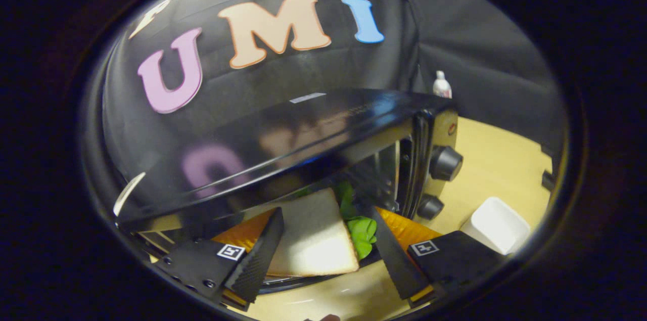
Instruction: Open the toaster oven, put the food inside, and close the toaster oven door.
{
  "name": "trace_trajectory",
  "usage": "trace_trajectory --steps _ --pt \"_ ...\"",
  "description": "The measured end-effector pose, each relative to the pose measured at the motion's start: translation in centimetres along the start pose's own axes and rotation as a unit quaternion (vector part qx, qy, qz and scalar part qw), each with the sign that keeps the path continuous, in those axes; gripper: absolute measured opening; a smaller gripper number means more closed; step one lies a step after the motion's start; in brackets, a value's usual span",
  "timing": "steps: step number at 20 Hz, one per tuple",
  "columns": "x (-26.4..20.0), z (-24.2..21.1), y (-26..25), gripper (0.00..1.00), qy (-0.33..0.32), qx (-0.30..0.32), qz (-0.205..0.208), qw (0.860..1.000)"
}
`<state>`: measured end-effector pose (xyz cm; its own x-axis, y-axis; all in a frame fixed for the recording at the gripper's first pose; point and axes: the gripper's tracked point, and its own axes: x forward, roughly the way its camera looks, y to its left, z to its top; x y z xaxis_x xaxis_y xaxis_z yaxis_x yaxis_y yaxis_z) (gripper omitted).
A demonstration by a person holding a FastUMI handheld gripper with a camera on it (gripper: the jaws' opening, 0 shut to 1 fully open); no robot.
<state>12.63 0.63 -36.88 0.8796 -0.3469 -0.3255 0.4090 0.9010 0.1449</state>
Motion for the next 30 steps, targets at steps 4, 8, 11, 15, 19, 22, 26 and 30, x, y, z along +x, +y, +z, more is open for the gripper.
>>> trace_trajectory --steps 4,8,11,15,19,22,26,30 --pt "-0.6 1.2 0.3 1.00 -0.014 -0.059 -0.006 0.998" --pt "-2.9 2.7 0.6 1.00 -0.031 -0.060 0.013 0.998" --pt "-6.0 3.5 0.7 1.00 -0.033 -0.050 0.037 0.998" --pt "-10.2 1.2 -0.5 1.00 0.023 -0.088 0.039 0.995" --pt "-14.5 -3.8 -2.5 1.00 0.108 -0.150 0.025 0.982" --pt "-17.7 -7.3 -3.0 1.00 0.155 -0.175 0.038 0.972" --pt "-20.2 -11.7 -4.1 1.00 0.205 -0.190 0.064 0.958" --pt "-20.5 -15.0 -4.5 1.00 0.233 -0.189 0.087 0.950"
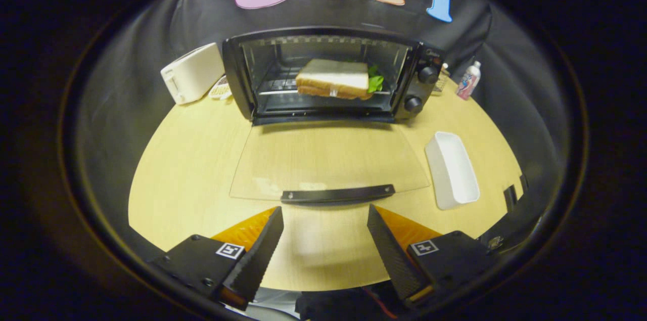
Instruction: Open the toaster oven, put the food inside, and close the toaster oven door.
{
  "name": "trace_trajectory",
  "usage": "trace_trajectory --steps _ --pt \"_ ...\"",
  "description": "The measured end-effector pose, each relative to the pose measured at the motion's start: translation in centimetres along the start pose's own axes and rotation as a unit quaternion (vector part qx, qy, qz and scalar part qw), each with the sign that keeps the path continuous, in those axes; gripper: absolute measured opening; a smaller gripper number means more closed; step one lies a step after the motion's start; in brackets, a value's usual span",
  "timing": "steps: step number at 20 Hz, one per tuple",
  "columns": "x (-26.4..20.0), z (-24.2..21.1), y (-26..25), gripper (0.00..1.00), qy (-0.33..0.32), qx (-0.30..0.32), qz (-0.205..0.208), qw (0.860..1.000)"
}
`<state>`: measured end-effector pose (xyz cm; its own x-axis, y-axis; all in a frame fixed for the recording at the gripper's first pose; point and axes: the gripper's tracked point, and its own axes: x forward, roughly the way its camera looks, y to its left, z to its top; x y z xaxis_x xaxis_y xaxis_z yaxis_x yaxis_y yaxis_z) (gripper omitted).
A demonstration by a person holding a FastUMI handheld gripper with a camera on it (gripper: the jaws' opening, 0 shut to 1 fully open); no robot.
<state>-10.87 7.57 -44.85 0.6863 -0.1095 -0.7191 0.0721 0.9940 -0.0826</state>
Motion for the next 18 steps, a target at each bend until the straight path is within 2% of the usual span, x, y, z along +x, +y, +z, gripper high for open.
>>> trace_trajectory --steps 6,10,15,18 --pt "3.0 -1.1 0.2 1.00 0.007 0.001 0.009 1.000" --pt "4.4 -1.6 -0.6 1.00 0.026 -0.014 -0.004 1.000" --pt "3.8 -0.8 -1.1 1.00 0.028 -0.015 -0.015 0.999" --pt "2.7 0.3 -1.3 1.00 0.029 -0.046 -0.037 0.998"
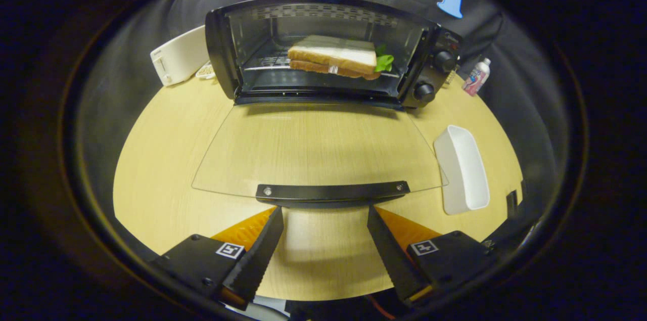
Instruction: Open the toaster oven, put the food inside, and close the toaster oven door.
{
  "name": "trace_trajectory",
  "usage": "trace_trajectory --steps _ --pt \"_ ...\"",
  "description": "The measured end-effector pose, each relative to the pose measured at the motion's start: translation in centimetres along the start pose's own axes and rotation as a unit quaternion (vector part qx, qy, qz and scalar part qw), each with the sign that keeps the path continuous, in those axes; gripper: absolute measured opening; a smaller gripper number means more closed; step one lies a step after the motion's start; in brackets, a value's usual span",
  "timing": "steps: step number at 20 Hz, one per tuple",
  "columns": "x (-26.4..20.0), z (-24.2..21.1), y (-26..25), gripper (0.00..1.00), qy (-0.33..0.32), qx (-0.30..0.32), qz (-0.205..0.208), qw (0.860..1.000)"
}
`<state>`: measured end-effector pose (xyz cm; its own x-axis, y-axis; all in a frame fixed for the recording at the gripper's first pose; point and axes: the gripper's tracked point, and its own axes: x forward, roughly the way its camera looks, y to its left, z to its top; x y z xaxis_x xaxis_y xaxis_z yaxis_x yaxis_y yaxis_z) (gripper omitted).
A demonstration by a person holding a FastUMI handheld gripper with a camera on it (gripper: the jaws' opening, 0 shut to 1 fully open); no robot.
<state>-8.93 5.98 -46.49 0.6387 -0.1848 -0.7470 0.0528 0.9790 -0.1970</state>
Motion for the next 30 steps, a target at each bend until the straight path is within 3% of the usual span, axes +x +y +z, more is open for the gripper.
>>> trace_trajectory --steps 4,9,12,30 --pt "-1.8 2.1 -1.0 1.00 -0.016 -0.034 -0.023 0.999" --pt "-3.4 6.7 -2.5 1.00 -0.075 0.000 -0.043 0.996" --pt "-2.9 9.6 -1.3 1.00 -0.100 0.027 -0.015 0.995" --pt "-2.2 18.6 -1.7 1.00 -0.162 0.038 -0.013 0.986"
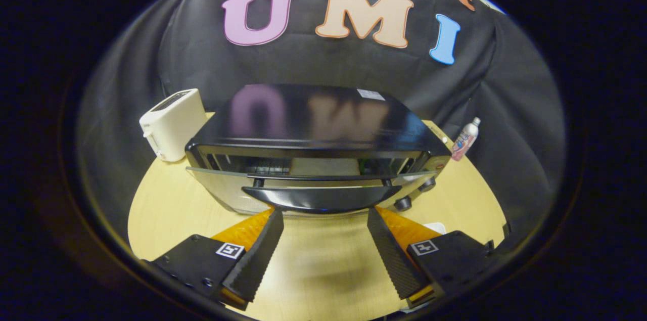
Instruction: Open the toaster oven, put the food inside, and close the toaster oven door.
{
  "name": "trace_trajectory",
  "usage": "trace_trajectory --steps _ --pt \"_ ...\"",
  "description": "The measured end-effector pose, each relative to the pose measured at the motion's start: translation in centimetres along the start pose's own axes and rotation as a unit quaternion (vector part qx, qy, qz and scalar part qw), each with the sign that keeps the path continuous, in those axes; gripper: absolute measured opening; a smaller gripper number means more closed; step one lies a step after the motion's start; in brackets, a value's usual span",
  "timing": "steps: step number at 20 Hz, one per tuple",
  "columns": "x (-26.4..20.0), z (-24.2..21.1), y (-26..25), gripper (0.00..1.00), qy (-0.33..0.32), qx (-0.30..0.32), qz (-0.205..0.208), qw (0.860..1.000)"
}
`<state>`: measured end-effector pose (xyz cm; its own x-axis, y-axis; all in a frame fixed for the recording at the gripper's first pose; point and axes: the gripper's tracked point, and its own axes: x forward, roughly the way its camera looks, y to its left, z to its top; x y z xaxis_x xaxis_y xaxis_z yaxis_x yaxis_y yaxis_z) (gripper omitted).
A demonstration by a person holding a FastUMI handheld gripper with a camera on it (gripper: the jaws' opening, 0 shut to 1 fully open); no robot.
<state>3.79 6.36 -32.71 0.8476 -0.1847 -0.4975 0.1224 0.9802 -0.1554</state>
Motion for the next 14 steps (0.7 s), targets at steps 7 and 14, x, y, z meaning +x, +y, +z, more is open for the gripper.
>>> trace_trajectory --steps 7,14 --pt "-0.6 2.5 0.1 1.00 -0.013 -0.027 -0.005 1.000" --pt "-5.1 10.7 -0.2 1.00 -0.087 0.006 0.006 0.996"
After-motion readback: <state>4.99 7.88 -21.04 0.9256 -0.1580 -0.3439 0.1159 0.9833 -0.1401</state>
